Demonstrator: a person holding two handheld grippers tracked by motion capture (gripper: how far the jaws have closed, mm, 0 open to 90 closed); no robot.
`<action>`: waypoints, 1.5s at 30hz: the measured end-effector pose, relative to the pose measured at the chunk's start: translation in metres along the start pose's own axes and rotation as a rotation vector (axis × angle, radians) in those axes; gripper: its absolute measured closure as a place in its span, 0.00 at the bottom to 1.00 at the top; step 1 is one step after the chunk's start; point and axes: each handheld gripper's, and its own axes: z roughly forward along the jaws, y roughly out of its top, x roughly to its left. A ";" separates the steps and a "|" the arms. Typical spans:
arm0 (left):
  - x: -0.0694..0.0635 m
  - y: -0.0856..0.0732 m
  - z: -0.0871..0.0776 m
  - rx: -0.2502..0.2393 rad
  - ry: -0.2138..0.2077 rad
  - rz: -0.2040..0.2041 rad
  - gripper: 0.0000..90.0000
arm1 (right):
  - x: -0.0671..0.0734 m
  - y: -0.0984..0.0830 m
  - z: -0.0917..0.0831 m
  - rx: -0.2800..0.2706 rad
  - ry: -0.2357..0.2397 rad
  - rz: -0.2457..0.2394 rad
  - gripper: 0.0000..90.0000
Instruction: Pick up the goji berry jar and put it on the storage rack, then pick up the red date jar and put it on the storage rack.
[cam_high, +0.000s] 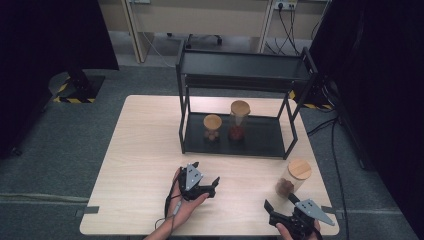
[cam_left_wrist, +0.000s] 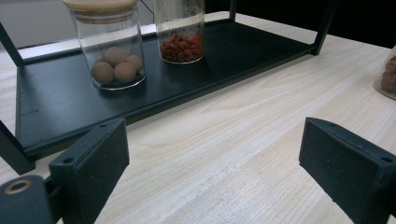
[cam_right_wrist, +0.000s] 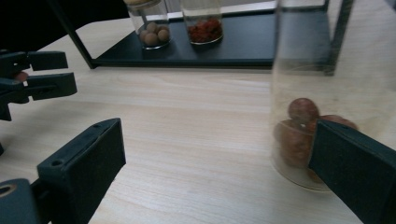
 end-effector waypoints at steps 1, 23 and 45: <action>0.000 0.000 0.000 0.000 0.000 0.000 0.09 | -0.001 0.000 -0.002 -0.005 -0.003 0.005 0.04; 0.000 0.000 0.000 -0.004 0.001 -0.003 0.09 | -0.023 0.023 -0.018 -0.090 -0.082 -0.001 0.04; 0.000 0.000 0.000 -0.004 -0.001 -0.003 0.09 | -0.031 0.056 -0.004 -0.147 -0.136 -0.092 0.07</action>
